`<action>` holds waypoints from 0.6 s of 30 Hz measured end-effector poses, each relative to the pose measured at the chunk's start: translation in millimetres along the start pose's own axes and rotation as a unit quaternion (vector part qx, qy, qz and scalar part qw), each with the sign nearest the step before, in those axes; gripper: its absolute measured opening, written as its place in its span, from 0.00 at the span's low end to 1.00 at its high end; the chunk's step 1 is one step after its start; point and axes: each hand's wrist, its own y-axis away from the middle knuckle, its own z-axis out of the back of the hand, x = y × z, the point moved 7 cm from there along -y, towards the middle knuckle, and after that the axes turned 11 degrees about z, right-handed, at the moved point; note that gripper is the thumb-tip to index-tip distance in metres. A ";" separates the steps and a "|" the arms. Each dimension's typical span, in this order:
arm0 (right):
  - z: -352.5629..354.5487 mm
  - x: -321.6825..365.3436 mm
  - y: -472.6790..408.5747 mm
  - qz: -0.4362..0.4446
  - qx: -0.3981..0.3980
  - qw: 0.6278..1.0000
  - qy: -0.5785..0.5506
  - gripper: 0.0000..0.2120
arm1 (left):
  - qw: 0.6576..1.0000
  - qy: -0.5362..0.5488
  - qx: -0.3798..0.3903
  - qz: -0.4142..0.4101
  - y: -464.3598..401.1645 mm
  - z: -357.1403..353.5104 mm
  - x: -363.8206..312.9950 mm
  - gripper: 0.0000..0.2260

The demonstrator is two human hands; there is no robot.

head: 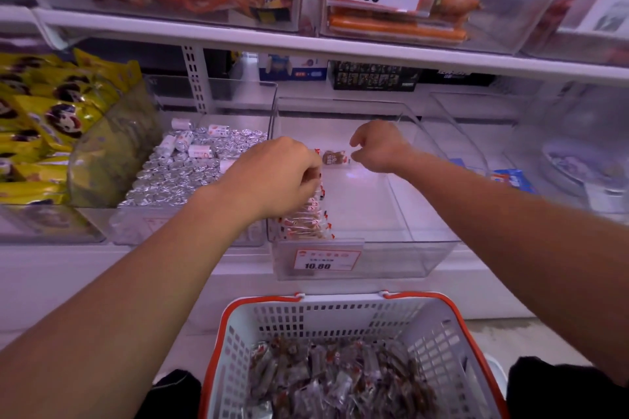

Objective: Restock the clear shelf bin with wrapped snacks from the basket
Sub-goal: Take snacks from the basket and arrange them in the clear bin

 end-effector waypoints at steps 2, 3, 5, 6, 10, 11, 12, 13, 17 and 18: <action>29.2 17.8 33.6 0.068 -0.105 0.992 0.000 0.10 | 1.000 -0.016 -0.019 -0.019 6.3 8.2 -9.0 0.07; 45.7 26.0 60.1 0.103 -0.198 0.975 -0.009 0.09 | 0.999 -0.016 -0.036 -0.034 12.0 12.4 -14.6 0.08; 65.5 35.3 131.7 0.176 -0.395 0.901 -0.040 0.06 | 0.989 0.016 -0.108 -0.095 35.6 23.2 -33.2 0.09; 61.5 37.5 171.6 0.211 -0.466 0.858 -0.058 0.04 | 0.978 0.034 -0.153 -0.135 52.7 26.7 -44.1 0.09; -50.6 -8.1 259.1 0.151 -0.436 0.875 -0.146 0.04 | 0.957 0.065 -0.157 -0.237 115.7 -24.6 -83.2 0.13; -93.6 -25.2 262.0 0.101 -0.348 0.918 -0.163 0.05 | 0.971 0.049 -0.079 -0.222 122.3 -59.1 -86.3 0.12; -143.2 -42.8 262.1 0.050 -0.219 0.960 -0.166 0.07 | 0.984 0.022 0.037 -0.175 127.1 -99.7 -83.1 0.11; -192.2 -57.3 266.3 0.015 -0.062 0.987 -0.150 0.09 | 0.979 -0.016 0.173 -0.103 136.6 -144.4 -71.8 0.10; -331.3 -90.7 324.6 -0.032 0.388 0.909 -0.146 0.25 | 0.852 -0.064 0.496 0.155 219.7 -290.8 -13.3 0.33; -346.5 -97.9 339.2 -0.072 0.398 0.897 -0.177 0.24 | 0.838 -0.019 0.499 0.218 237.1 -314.2 -3.9 0.39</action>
